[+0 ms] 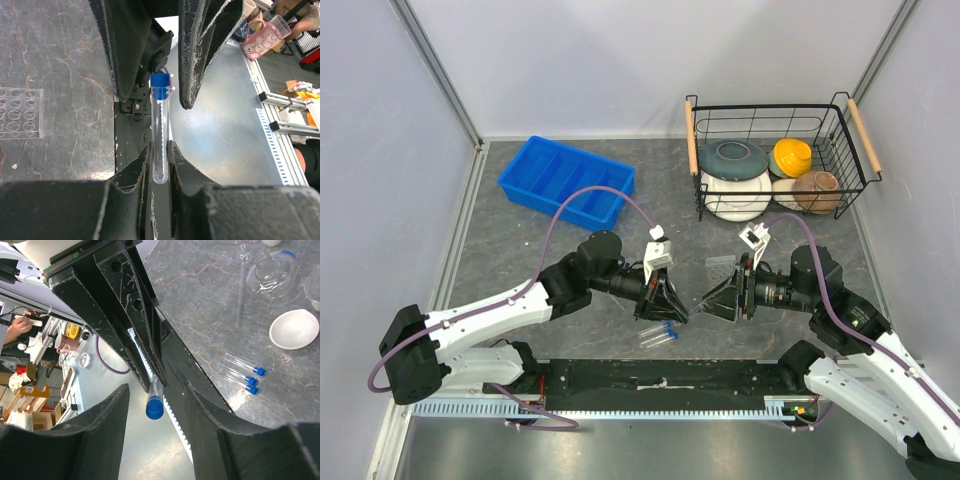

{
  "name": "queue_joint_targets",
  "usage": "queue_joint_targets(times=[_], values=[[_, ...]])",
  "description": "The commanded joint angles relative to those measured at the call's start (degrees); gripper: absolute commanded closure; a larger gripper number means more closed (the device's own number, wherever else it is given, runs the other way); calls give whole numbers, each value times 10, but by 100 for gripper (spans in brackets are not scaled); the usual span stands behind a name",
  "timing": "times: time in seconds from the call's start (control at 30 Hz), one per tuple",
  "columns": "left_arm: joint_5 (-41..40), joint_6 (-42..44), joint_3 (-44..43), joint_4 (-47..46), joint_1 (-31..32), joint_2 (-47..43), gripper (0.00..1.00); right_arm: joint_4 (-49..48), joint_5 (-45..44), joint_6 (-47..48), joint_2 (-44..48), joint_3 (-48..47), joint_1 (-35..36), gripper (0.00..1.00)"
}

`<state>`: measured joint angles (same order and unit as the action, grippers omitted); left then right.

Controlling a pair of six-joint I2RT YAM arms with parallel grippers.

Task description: Organize the chemistry lab equipment

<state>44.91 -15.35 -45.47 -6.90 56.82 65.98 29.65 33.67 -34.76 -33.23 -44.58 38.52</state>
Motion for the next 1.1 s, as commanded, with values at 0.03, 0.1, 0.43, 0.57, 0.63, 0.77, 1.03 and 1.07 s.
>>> queue_joint_targets(times=[0.03,0.1,0.43,0.57,0.63,0.77,1.03,1.07], values=[[31,-21,7,-44,-10,6,98,-39,17,-12,-3,0,3,55],[33,-24,11,-49,-13,6,98,-41,18,-14,-3,0,3,59],[40,-33,18,-64,-35,4,98,-37,19,-19,6,7,3,54],[45,-39,21,-73,-42,3,98,-37,18,-21,10,12,4,58],[47,-41,21,-75,-43,5,98,-37,18,-22,11,12,3,61],[51,-45,22,-80,-43,6,98,-38,16,-21,7,12,4,78],[59,-58,30,-86,-43,12,98,-33,-10,-5,-19,-3,4,100],[57,-61,32,-85,-43,13,98,-32,-13,-2,-22,-9,4,100]])
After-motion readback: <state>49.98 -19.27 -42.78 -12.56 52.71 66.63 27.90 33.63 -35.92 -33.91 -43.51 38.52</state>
